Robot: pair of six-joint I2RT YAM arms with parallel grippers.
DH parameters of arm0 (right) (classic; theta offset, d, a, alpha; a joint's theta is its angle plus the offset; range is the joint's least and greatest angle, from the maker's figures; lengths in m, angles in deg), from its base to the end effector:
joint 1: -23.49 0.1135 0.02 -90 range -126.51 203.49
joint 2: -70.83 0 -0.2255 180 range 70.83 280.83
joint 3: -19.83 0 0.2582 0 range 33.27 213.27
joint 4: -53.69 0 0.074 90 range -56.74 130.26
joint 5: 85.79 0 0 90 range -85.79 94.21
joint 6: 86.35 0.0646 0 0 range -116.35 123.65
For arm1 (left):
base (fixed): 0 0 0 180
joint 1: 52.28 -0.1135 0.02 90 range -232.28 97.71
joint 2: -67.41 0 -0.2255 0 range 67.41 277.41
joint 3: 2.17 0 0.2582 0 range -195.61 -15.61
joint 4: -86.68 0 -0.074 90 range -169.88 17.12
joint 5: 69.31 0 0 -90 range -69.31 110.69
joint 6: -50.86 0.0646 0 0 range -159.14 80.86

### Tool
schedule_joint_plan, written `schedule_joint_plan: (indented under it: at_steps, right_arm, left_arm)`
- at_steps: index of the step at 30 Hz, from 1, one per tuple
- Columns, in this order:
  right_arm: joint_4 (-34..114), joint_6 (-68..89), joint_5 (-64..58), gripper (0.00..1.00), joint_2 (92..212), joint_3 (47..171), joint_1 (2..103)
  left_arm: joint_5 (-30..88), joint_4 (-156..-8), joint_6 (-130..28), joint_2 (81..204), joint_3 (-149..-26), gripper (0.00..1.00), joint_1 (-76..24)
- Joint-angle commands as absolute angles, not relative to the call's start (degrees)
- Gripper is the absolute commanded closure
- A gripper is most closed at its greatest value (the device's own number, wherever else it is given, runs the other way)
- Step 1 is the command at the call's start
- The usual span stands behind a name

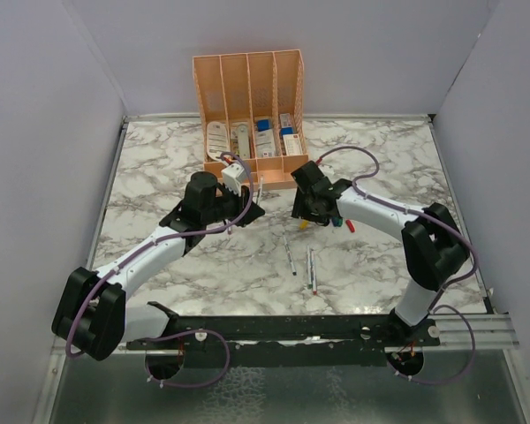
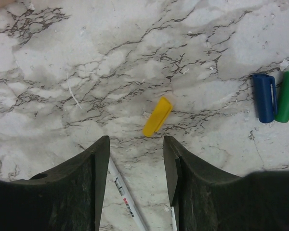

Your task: Insert the pens into the pen caps

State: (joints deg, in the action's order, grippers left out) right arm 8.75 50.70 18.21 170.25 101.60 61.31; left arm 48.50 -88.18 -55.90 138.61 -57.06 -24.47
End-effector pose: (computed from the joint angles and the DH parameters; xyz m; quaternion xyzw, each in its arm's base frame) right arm 0.2986 0.2120 0.1363 0.1064 0.9588 0.0713 0.2534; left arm 0.2665 -0.1746 0.2065 0.2119 0.7854 -0.3911 0.4305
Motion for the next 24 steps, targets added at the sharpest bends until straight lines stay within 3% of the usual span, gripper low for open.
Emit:
schedule_joint_plan:
  at_steps: [1,24]
  right_arm:
    - [5.5,54.9,21.8,0.52,172.5,103.8,61.4]
    - [4.0,55.0,21.7,0.52,178.8,106.1,61.3]
  left_arm:
    - [47.2,-87.1,-53.9,137.2,-57.9,1.0,-24.9]
    - [46.4,-86.2,-53.3,138.1,-58.0,1.0,-25.4]
